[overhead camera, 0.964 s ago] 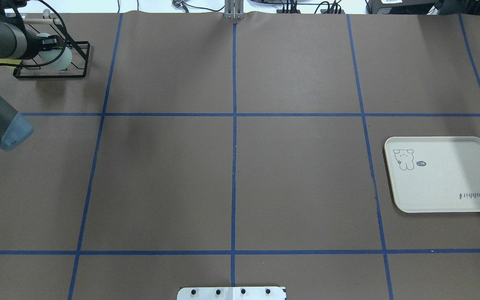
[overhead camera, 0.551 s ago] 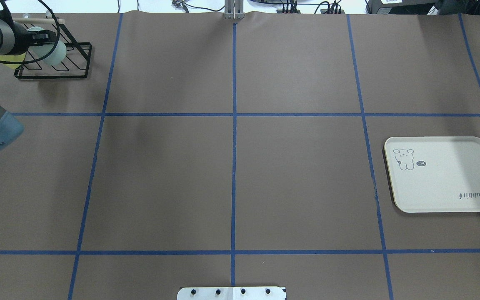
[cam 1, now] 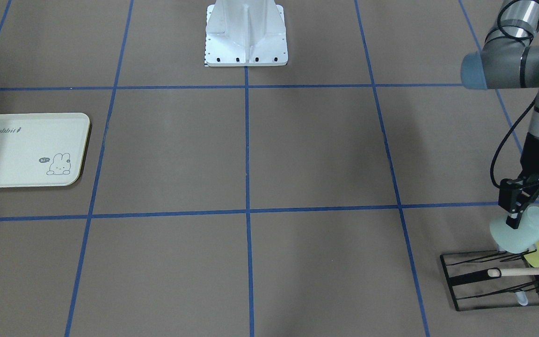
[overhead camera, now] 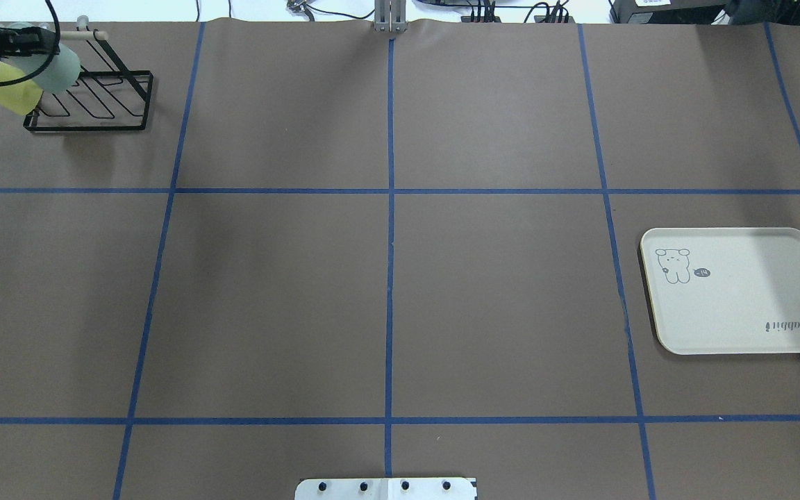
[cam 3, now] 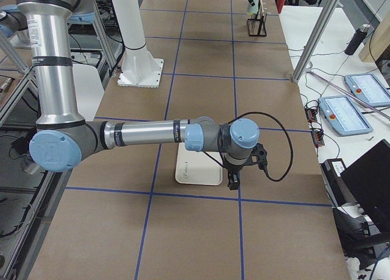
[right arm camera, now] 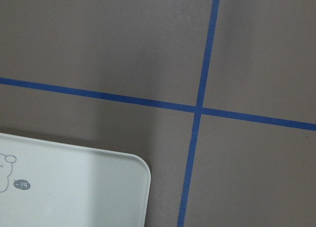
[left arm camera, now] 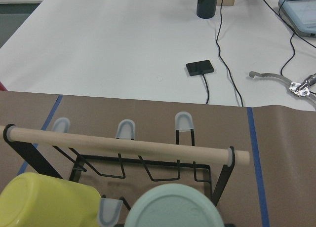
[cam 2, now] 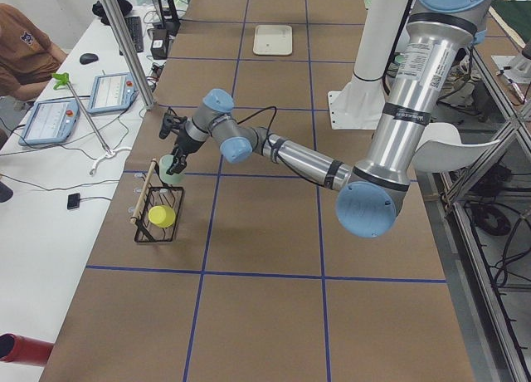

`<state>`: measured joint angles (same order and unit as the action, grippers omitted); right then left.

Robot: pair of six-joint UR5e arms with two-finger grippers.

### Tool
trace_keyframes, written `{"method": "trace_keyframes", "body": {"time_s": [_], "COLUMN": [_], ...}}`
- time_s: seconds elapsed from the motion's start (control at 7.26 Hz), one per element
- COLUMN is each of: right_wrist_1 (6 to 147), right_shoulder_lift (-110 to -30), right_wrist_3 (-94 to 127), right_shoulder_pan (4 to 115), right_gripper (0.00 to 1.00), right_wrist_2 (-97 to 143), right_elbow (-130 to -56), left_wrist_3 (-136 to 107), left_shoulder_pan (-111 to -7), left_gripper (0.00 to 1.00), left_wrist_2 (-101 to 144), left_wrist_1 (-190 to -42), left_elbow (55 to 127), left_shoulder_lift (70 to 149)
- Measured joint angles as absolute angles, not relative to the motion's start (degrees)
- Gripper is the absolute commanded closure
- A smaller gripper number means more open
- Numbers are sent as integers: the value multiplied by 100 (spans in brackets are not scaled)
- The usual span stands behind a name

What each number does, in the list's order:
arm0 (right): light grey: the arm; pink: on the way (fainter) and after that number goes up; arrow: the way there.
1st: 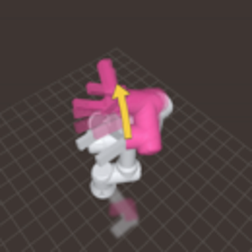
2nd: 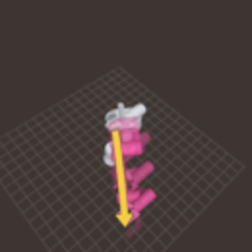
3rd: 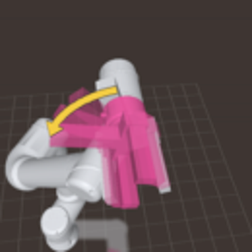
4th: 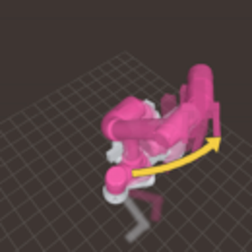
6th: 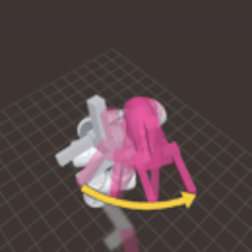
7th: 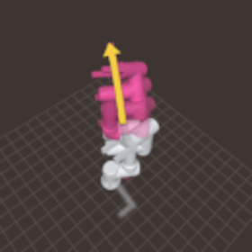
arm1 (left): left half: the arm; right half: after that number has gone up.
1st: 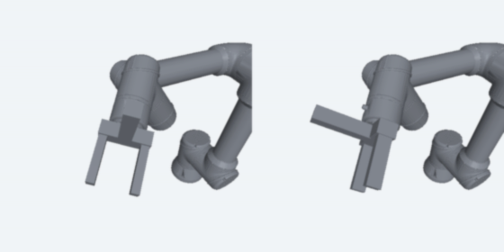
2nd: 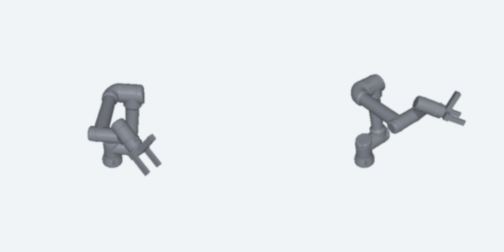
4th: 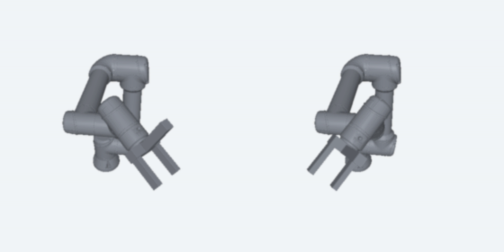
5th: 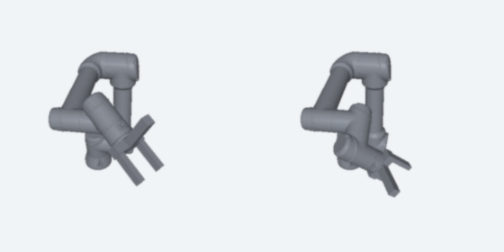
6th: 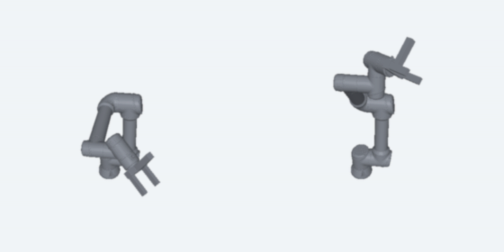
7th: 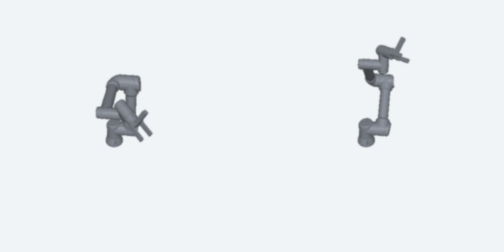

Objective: Left arm grabs green cup and hands to right arm on tray

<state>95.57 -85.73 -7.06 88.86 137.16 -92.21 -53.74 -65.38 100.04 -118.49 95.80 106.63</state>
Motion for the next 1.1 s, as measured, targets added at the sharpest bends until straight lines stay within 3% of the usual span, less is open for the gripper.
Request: {"method": "trace_keyframes", "body": {"time_s": [0.55,1.1], "right_wrist_1": [8850,5543], "right_shoulder_lift": [-8233,-7859], "right_wrist_3": [41,3749], "right_shoulder_pan": [8590,7727], "right_gripper": [0,0], "right_wrist_2": [13668,13735], "right_elbow": [-9153,-8431], "left_wrist_3": [-5653,-8184], "left_shoulder_pan": [-6937,-6339], "left_gripper": [88,88], "left_wrist_2": [10434,10688], "left_wrist_1": [-10593,-10557], "left_elbow": [10413,10537], "left_shoulder_lift": [10980,11628]}}
